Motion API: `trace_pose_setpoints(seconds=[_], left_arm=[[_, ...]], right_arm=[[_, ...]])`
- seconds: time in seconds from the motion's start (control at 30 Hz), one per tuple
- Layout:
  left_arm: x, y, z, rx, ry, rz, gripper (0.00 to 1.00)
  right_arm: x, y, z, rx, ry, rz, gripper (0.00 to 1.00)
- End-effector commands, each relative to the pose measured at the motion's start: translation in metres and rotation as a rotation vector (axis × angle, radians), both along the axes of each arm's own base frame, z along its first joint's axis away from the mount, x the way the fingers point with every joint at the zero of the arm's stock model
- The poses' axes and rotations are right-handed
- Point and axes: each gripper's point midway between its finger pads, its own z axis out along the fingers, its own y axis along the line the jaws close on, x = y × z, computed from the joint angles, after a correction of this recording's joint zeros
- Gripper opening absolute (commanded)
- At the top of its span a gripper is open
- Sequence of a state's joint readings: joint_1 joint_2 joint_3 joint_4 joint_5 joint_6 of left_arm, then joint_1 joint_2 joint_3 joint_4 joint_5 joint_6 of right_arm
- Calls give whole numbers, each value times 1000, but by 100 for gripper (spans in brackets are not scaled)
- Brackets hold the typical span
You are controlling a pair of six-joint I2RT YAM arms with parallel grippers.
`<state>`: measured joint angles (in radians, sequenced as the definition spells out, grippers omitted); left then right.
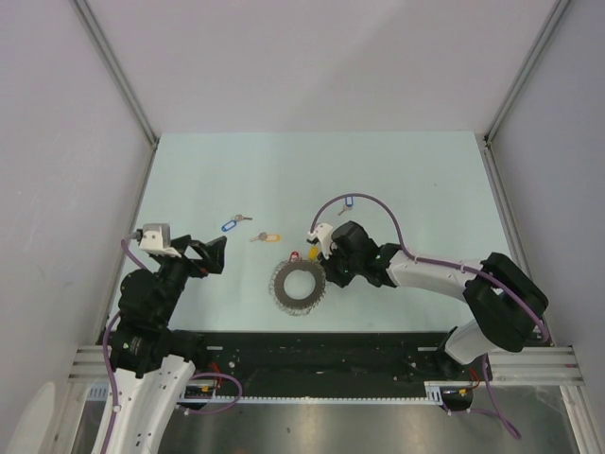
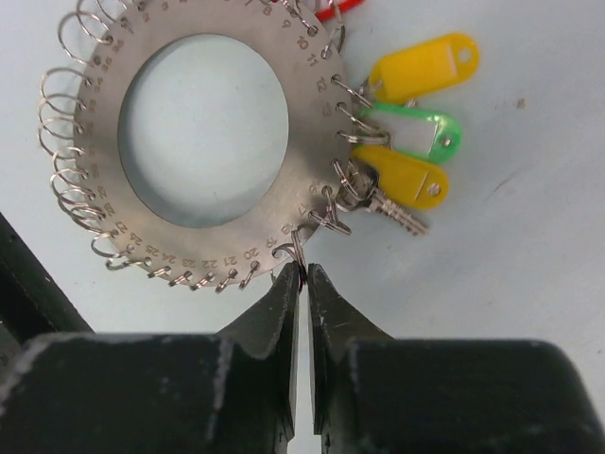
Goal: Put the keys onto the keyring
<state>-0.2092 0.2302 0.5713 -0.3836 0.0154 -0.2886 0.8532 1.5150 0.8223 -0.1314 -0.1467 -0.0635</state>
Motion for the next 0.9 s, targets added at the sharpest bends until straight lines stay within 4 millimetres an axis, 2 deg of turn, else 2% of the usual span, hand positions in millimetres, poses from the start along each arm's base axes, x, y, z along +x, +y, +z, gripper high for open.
trace_pose_setpoints(seconds=[0.0,0.1,0.17,0.33,0.53,0.67,0.87], left_arm=[[-4,-3,18,-14,-51,-19,100],[-4,-3,17,-14,-50,-21,100],[-4,-3,18,-16,-51,-19,100],[-4,-3,18,-14,-53,-22,100],[-4,-3,18,-16,-51,-22,100],[-4,-3,18,-16,-51,-22,100],[-4,-3,17,-14,-50,-24,100]], right_arm=[[-7,-9,-8,-33,48,-48,15],[-9,-15,-4,-57,37,-67,29],[-8,-17,3,-67,26,-72,32],[-1,-16,14,-105,-10,-68,33],[3,-5,12,-144,-20,9,32],[3,1,7,-182,-27,67,31],[1,-1,-11,-240,15,78,31]])
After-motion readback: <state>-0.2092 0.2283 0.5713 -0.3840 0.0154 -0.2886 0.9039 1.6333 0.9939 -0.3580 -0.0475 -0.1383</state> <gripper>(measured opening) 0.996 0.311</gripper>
